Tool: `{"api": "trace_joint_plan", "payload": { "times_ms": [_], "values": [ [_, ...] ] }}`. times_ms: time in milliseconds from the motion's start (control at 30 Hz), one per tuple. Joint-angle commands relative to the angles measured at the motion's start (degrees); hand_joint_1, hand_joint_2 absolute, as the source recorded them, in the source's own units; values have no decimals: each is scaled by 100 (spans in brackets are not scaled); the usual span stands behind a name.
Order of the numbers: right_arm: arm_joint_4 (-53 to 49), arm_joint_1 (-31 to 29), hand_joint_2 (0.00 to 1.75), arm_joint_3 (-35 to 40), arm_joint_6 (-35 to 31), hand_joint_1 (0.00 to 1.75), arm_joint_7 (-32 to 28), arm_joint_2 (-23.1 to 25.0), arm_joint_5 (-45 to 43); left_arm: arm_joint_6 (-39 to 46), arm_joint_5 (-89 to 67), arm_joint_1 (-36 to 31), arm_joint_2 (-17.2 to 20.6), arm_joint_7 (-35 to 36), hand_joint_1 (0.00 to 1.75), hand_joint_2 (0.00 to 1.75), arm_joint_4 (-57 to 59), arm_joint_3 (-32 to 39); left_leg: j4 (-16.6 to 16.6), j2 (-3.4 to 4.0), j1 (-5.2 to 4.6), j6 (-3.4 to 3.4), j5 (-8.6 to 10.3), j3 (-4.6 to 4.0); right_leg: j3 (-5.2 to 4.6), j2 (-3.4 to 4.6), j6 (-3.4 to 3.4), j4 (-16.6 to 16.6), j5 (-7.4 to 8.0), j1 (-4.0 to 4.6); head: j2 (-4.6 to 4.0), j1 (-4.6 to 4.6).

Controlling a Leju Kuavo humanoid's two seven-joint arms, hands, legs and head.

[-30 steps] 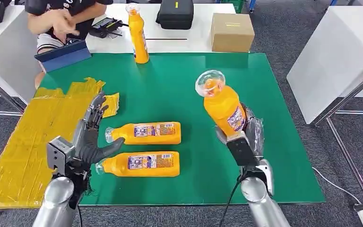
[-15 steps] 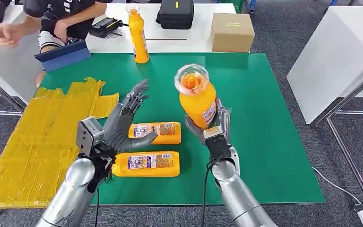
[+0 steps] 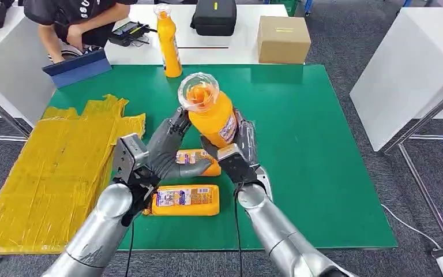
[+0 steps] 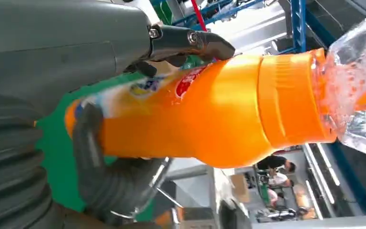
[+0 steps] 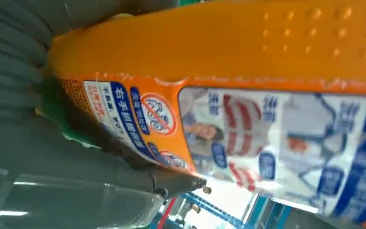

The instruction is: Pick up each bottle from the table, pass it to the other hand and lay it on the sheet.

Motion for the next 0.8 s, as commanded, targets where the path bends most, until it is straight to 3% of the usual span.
{"api": "trace_joint_plan", "payload": {
  "times_ms": [33,500,800],
  "values": [
    [994,-667,175,396,-11,175,-24,221,39,-9,47,-370,15,-4,0,175,621,-304,0,5,1,-13,-5,10,8,1,-4,1,-4,1,0,-2],
    [1223,-784,175,564,118,175,9,413,-21,56,167,-404,-53,-54,0,175,714,-258,5,7,3,-13,-6,5,3,3,-4,5,-3,2,0,0],
    [1321,-995,175,1665,-252,175,279,422,-718,599,610,-185,-353,49,0,175,766,134,2,5,2,-13,-6,9,7,0,-4,2,-5,2,0,-2]
  ]
}}
